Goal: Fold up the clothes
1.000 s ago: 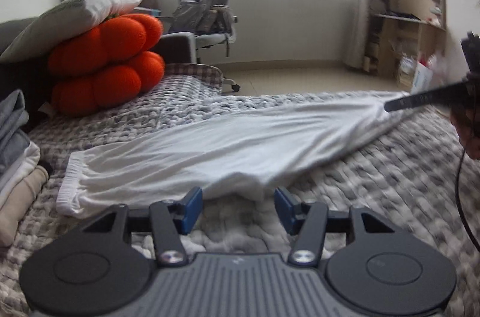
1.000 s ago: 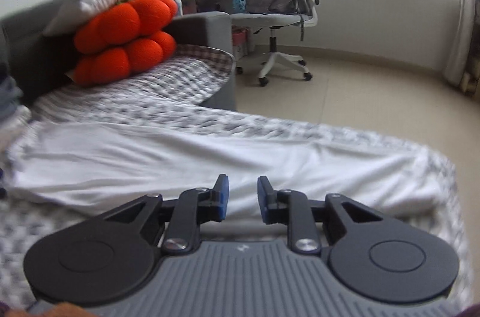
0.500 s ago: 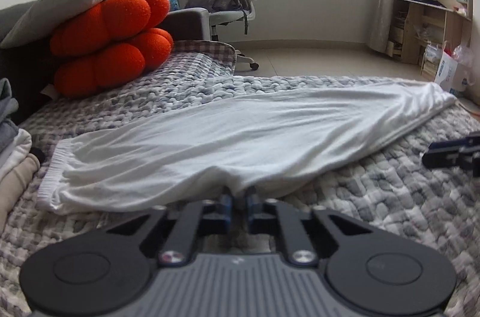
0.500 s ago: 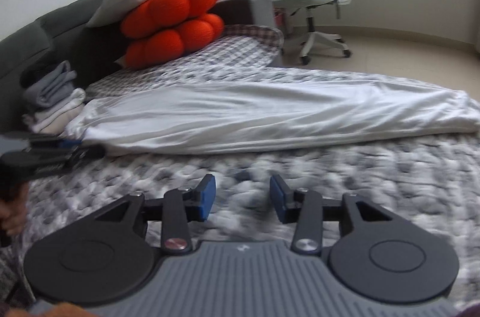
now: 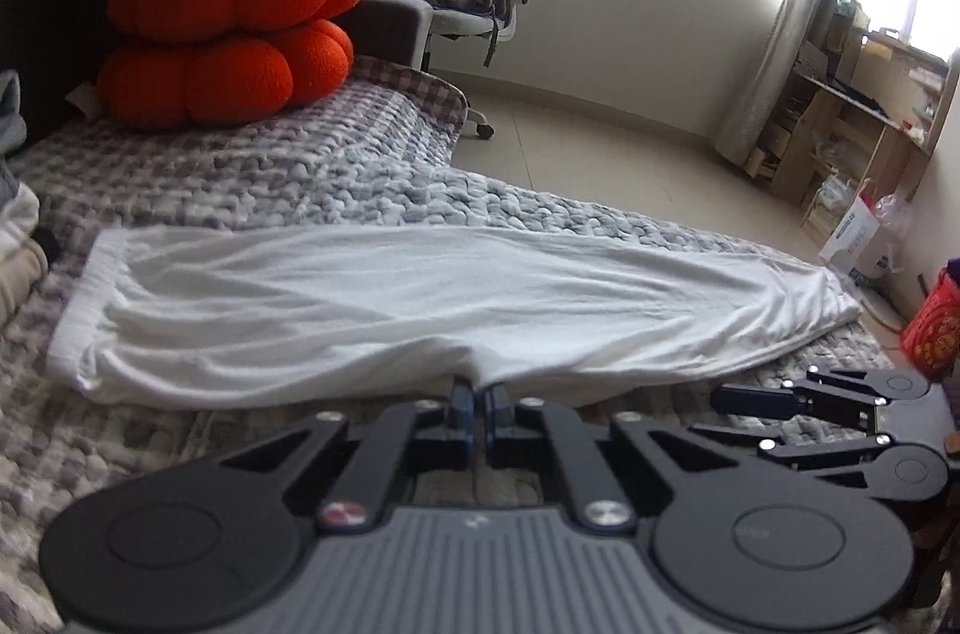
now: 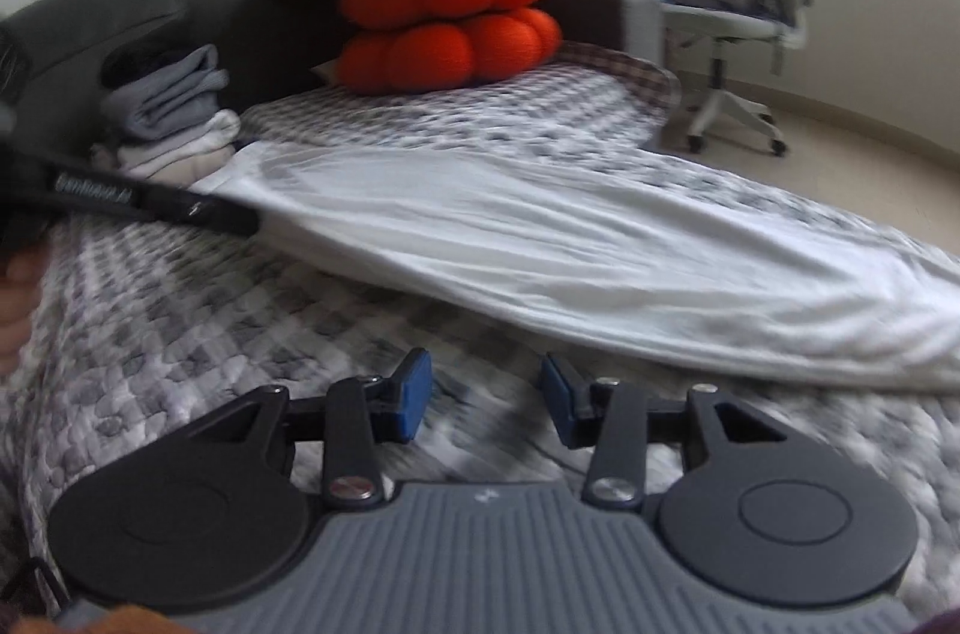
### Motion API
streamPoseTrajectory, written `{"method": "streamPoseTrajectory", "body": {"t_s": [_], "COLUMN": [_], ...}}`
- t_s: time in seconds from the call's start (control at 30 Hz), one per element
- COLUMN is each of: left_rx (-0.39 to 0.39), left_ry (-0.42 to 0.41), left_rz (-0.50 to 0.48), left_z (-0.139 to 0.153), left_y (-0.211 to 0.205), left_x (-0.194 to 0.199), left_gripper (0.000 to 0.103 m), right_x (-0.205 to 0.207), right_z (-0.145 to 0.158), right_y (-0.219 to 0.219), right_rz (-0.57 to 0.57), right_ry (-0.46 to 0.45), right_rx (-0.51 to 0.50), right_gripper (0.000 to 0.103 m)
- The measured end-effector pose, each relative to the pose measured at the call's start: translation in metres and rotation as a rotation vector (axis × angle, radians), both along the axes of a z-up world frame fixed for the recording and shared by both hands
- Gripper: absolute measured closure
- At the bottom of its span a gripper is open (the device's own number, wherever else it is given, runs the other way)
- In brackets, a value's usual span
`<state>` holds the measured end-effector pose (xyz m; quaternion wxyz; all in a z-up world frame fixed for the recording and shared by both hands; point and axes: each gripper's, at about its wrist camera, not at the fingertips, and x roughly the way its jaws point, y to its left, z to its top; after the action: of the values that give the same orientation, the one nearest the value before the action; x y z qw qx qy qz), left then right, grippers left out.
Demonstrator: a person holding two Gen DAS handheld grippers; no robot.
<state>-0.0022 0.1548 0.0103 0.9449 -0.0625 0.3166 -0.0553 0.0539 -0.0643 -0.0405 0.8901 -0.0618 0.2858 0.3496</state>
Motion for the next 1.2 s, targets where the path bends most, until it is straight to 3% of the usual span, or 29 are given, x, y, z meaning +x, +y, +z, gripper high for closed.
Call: {"method": "streamPoseTrajectory", "body": {"t_s": [0.43,0.6,0.73,0.87,1.03,1.17,1.2], "left_rx": [-0.015,-0.013,-0.020,-0.017,-0.005,-0.009,-0.007], "left_ry": [-0.017,-0.020,-0.019,-0.025,-0.022,-0.028,-0.031], "left_rz": [-0.009,-0.014,-0.013,-0.010,-0.016,-0.016,-0.016], "left_z": [0.006,0.004,0.003,0.005,0.006,0.009,0.009], "left_y": [0.003,0.003,0.004,0.003,0.000,0.000,-0.001], "left_x": [0.001,0.002,0.002,0.001,0.002,0.003,0.002], "left_gripper": [0.100,0.100,0.100,0.100,0.100,0.100,0.101], "right_x": [0.010,0.012,0.021,0.025,0.039,0.059,0.061], "right_z": [0.007,0.005,0.000,0.000,0.005,0.010,0.009], "right_y": [0.012,0.010,0.012,0.020,0.005,-0.010,-0.012], "right_rz": [0.025,0.030,0.078,0.137,0.272,0.291,0.294], "right_ry": [-0.186,-0.223,-0.157,-0.168,-0.111,-0.042,-0.038], "right_rx": [-0.093,-0.127,-0.134,-0.194,-0.231,-0.253,-0.255], "right_gripper": [0.058,0.052,0.052,0.052,0.048,0.048,0.052]}}
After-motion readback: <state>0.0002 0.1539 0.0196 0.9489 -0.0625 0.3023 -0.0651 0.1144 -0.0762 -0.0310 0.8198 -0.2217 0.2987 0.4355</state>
